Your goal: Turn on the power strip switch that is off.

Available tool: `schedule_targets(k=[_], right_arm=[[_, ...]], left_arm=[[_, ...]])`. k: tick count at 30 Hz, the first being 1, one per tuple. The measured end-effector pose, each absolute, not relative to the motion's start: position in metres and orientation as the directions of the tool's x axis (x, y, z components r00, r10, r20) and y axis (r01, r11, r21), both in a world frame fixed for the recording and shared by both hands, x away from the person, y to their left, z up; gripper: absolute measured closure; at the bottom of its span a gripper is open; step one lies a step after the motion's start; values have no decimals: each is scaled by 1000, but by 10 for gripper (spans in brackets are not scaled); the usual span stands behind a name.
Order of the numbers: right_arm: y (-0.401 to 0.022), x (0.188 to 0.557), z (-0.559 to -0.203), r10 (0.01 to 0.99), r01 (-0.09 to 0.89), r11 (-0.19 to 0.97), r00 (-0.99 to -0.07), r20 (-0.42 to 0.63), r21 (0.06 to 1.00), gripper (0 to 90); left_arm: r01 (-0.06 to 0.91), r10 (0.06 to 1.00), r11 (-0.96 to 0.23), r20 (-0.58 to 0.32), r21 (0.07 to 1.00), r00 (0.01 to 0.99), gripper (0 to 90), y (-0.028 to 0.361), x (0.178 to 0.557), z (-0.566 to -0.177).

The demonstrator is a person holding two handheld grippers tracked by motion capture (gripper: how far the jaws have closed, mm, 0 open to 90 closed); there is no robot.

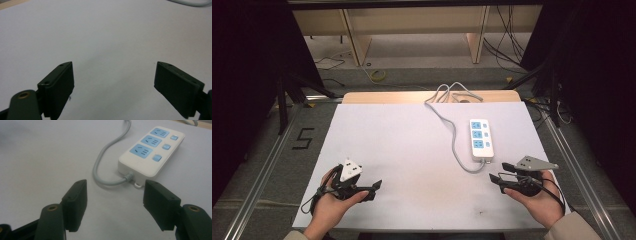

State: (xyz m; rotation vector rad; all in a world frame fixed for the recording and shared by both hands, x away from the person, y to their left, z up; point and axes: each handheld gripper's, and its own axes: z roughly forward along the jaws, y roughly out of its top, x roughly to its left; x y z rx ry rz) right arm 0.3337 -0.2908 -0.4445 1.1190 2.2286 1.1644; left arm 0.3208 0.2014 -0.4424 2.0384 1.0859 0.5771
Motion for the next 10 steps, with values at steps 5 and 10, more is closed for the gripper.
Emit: schedule_targets(k=[5,10], right_arm=[[-294,331,-444,797,468,329,-603,25,820,362],[-296,330,-444,803,461,318,-595,23,828,349]], left_arm=[[504,840,-367,45,782,541,158,201,321,-443],[502,840,-364,44,785,541,158,201,322,-443]])
